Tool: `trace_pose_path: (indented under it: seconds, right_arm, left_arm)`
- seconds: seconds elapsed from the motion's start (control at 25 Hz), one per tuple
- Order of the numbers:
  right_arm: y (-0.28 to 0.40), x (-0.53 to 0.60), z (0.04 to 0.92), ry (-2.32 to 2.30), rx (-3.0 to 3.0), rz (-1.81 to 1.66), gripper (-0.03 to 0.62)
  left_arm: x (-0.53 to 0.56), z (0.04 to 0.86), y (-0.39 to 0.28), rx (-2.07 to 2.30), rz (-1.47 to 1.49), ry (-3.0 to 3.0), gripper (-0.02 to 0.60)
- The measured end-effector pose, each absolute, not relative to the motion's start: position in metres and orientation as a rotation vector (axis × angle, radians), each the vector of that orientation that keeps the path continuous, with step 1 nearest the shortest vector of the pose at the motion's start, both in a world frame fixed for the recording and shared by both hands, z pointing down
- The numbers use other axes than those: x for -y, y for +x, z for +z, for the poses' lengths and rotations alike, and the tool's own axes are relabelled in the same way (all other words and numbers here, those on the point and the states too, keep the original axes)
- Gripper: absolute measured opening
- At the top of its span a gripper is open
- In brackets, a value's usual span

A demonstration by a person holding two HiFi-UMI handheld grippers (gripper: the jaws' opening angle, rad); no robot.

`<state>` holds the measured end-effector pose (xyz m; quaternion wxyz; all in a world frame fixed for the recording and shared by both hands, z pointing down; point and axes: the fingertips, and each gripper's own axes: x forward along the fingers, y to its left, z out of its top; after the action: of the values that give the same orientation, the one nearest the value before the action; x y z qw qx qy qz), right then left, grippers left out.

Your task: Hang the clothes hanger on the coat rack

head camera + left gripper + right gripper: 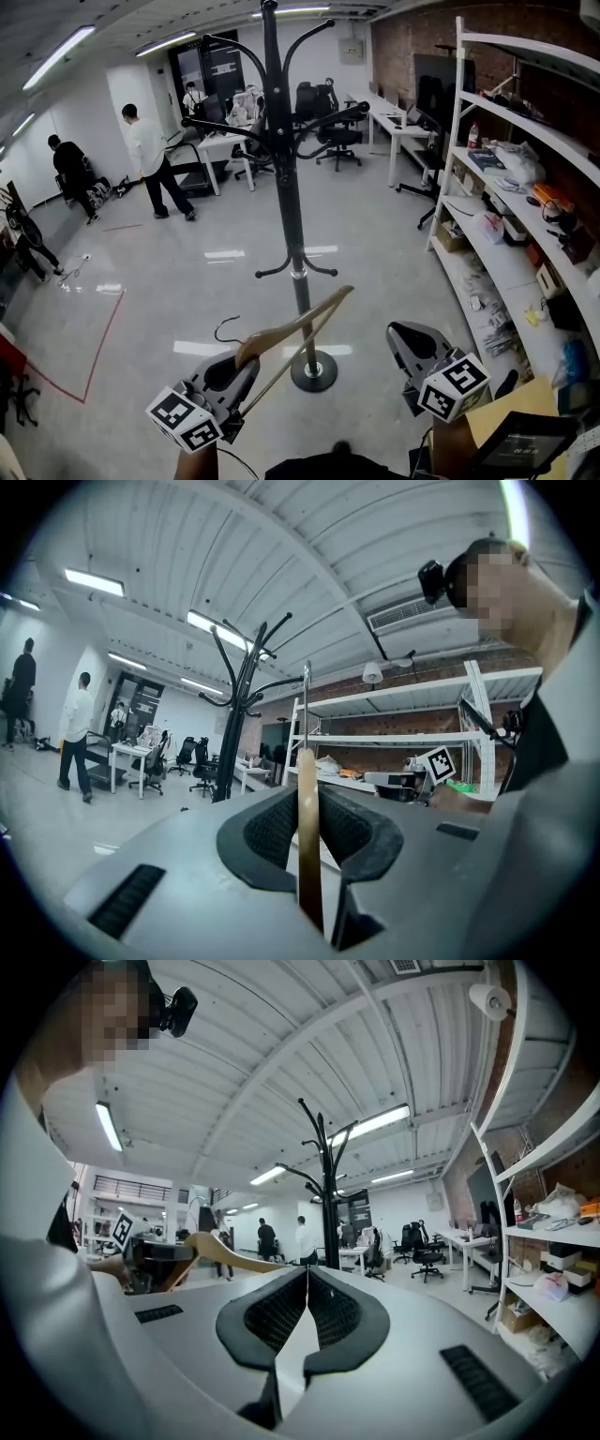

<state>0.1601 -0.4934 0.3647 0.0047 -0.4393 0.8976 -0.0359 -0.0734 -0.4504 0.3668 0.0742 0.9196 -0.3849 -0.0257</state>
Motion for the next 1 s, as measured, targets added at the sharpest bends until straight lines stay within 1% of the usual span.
trace_pose_path:
  seconds: [0.28,0.48,0.68,0.8,1.0]
  right_arm:
    - [0.146,0.554,0.353,-1.298,-2.843,-0.132,0.008]
    - [0.137,0.596,0.336,-1.241,-2.856,-0.045,0.008]
    - [0.132,0.637,0.321,-1.269,-2.816,-0.029,0.008]
    - [0.119,0.655,0.302,-1.237,-2.812,0.018,0.008]
    - [0.105,0.676,0.301,-1.226,-2.824,0.027,0.008]
  left_arm:
    - [0.51,0.345,-0.068,1.106,-0.036,2.792,0.052]
    - [0.571,0.324,-0.069,1.015,-0.061,2.84,0.052]
    - [0.629,0.301,-0.061,0.897,0.031,2.965,0.052]
    - [0.657,0.297,-0.056,0.804,0.061,2.992,0.052]
    - [0.69,0.299,-0.053,0.71,0.088,3.005,0.052]
